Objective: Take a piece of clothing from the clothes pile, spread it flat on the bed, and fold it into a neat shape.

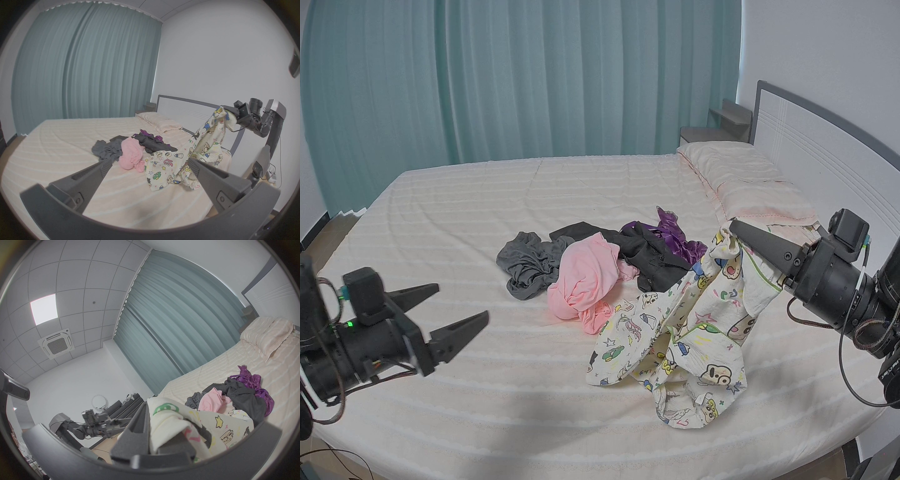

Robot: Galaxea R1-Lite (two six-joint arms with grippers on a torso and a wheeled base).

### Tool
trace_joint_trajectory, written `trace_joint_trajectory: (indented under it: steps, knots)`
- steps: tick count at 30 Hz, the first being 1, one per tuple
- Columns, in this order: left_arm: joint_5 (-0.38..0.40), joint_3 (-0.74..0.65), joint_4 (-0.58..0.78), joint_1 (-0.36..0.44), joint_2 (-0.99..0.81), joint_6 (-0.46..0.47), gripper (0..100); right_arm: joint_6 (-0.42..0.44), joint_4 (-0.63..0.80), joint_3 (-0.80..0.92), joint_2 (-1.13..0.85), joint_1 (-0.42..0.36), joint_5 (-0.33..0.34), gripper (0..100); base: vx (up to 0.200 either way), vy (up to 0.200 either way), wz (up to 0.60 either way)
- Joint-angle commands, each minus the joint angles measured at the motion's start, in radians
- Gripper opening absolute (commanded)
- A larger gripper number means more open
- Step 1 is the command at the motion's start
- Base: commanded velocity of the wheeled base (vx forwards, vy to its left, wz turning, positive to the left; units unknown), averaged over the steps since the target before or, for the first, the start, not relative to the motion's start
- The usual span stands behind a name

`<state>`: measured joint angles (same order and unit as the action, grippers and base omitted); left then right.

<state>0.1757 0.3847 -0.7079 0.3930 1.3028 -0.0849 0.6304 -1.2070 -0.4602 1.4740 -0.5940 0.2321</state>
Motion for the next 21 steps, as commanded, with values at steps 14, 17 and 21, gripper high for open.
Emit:
trace_joint_trajectory:
  steps: [14,17,21]
  knots:
    - [-0.078,0.149,-0.765,0.342,1.147,-0.23,100,0.049,0.02,-0.025,0.011,0.008,0.062,0,0.0,0.0,0.0]
    - [-0.082,0.184,-0.779,0.342,1.178,-0.23,100,0.048,0.021,-0.034,-0.004,0.007,0.062,0,0.0,0.0,0.0]
    - [-0.133,0.264,-0.794,0.342,1.222,-0.233,100,0.048,0.032,-0.061,-0.015,0.011,0.061,0,0.0,0.0,0.0]
